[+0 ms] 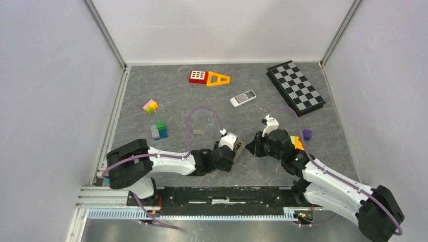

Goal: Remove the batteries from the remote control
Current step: Unload the battery from the remote control.

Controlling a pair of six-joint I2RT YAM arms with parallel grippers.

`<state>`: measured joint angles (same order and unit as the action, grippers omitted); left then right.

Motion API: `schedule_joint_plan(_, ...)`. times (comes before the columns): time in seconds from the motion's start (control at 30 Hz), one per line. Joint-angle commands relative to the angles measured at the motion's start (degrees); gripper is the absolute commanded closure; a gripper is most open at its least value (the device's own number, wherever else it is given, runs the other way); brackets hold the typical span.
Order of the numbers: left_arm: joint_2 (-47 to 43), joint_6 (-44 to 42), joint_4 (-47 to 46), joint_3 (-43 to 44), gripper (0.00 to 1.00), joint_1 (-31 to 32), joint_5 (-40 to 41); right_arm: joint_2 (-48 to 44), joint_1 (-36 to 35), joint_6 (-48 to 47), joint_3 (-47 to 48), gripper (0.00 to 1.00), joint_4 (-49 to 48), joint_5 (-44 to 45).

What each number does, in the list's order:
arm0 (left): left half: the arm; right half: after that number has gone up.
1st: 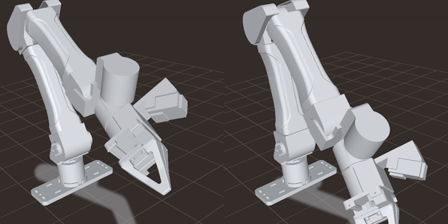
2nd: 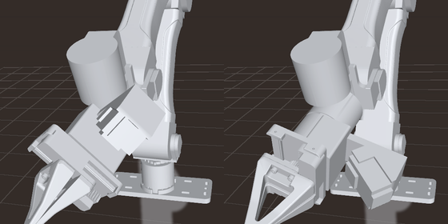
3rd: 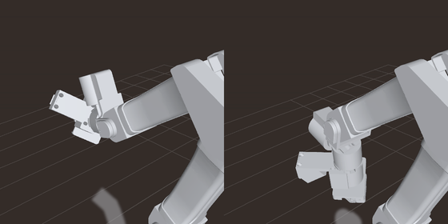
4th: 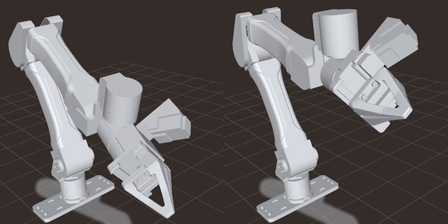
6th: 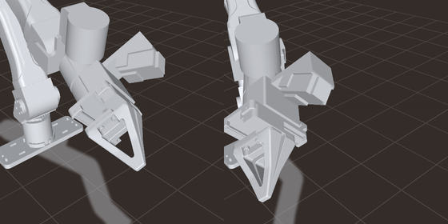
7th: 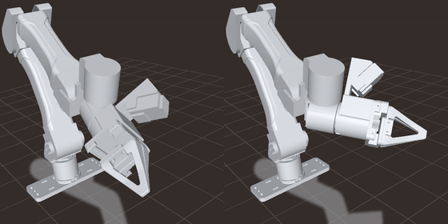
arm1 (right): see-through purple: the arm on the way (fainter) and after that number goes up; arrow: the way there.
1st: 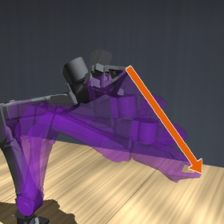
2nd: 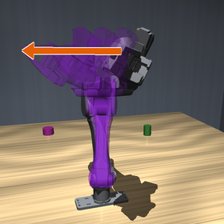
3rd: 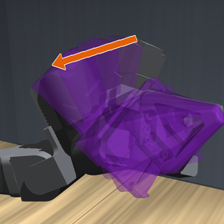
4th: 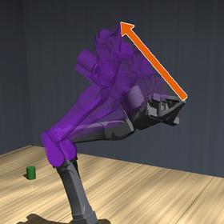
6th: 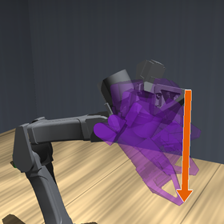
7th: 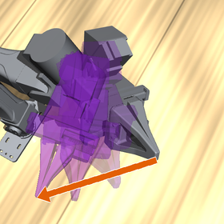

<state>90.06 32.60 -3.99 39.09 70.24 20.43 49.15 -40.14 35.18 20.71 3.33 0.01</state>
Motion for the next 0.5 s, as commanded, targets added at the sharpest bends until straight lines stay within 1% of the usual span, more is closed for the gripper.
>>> schedule_joint_plan(0.0, 2.41, 1.50, 3.37, -0.57, 0.75, -0.09, -3.84, 1.28, -0.25, 2.28, -1.89, 1.00, -5.95, 0.81)
schedule_joint_plan(0.07, 2.45, 1.46, 3.20, -0.36, 0.75, -0.06, -4.53, 1.71, -0.34, 4.29, -4.35, 1.00, -9.91, 0.82)
schedule_joint_plan(0.2, 2.07, 1.78, 2.19, -0.74, 0.76, -0.10, -6.42, 1.19, -0.93, 6.66, -8.64, 1.00, -13.84, 5.23)
schedule_joint_plan(0.33, 2.07, 2.43, 0.17, -1.13, 0.79, -0.08, -9.81, -0.10, -1.32, 13.07, -16.47, 1.00, -24.18, 5.13)
schedule_joint_plan(0.47, 2.13, 2.78, -1.01, -1.56, 0.81, -0.30, -11.65, 0.44, -2.13, 16.71, -20.05, 1.00, -28.62, 5.71)
